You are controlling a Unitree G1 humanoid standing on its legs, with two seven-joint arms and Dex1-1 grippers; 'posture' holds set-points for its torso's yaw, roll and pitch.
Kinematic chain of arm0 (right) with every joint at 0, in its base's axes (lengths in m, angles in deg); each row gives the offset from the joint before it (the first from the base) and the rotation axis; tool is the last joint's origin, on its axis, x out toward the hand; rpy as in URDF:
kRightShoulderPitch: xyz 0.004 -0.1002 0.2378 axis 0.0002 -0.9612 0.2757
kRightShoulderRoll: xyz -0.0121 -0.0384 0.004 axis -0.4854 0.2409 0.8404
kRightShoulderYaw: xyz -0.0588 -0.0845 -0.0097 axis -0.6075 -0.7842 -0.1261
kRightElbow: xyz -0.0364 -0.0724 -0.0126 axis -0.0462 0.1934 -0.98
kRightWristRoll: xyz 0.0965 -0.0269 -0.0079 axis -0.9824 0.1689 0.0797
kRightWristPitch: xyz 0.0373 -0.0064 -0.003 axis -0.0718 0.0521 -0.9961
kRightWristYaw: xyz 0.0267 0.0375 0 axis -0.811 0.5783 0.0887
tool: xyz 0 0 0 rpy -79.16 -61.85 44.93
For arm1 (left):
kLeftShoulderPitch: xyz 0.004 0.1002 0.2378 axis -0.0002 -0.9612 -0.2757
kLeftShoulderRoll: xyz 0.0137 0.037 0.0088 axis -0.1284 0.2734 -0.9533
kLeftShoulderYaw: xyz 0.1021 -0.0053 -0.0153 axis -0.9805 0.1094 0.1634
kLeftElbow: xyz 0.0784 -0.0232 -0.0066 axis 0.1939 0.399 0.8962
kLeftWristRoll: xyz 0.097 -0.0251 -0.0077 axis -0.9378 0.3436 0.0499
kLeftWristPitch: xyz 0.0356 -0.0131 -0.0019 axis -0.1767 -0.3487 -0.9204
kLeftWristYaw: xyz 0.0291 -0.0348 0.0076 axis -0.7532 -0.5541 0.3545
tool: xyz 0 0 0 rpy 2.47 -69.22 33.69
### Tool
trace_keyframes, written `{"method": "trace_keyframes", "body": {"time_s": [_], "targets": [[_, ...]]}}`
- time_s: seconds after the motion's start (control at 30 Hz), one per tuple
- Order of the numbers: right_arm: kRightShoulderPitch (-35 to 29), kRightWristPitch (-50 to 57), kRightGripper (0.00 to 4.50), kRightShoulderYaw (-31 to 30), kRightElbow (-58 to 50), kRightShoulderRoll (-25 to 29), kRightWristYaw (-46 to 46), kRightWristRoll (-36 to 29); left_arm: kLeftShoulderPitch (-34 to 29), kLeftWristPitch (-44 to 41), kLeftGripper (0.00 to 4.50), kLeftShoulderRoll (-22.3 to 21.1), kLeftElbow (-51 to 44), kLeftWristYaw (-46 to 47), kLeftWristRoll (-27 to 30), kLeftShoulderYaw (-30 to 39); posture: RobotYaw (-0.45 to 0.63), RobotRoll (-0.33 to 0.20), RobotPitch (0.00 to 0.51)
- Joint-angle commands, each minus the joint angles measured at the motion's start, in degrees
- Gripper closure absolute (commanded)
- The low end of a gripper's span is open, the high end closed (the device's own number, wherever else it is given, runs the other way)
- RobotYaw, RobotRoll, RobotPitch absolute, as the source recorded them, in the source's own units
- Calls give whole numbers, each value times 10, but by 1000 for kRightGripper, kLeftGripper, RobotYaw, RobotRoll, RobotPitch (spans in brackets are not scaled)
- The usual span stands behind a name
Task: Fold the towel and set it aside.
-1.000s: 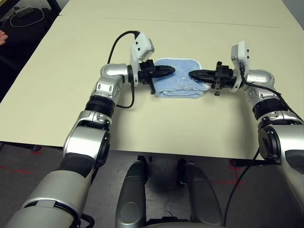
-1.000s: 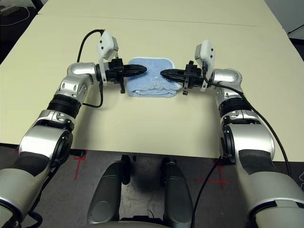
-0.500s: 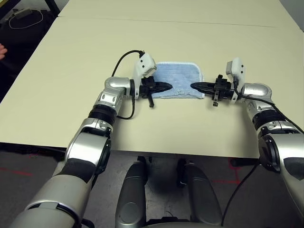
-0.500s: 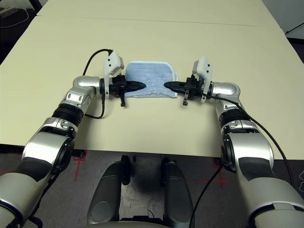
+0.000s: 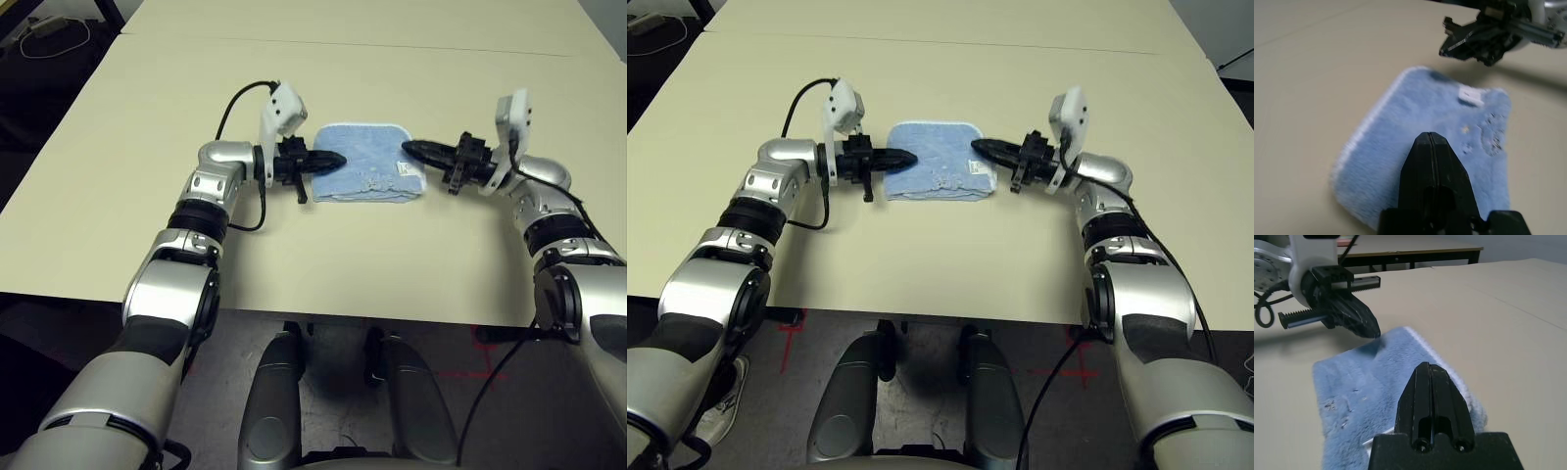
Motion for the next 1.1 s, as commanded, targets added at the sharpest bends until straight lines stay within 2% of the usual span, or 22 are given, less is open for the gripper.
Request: {"method": "trace_keyframes", "body": {"time_s": [0.03, 0.17, 0.47, 0.73, 0.9, 1.1], "targets": [[-3, 8, 4500, -14, 7, -9, -47, 24, 13, 7, 4468, 16, 47, 65, -10, 9, 68, 0, 231], [1, 20, 4500, -20, 13, -25, -100, 38, 23, 9, 4468, 38, 84, 133, -25, 11, 69, 0, 231], [3, 44, 4500, -35, 21, -37, -182, 65, 31, 11, 4468, 57, 101, 131, -33, 10, 56, 0, 230], [-23, 72, 4500, -74, 35, -53, -251, 116, -4, 17, 4468, 49, 119, 137, -73, -18, 48, 0, 236], [-31, 70, 4500, -69, 35, -57, -255, 111, -22, 16, 4468, 37, 118, 134, -81, -21, 51, 0, 235], [-24, 64, 4500, -61, 32, -51, -251, 104, -15, 26, 4468, 30, 123, 158, -83, -13, 47, 0, 229]]}}
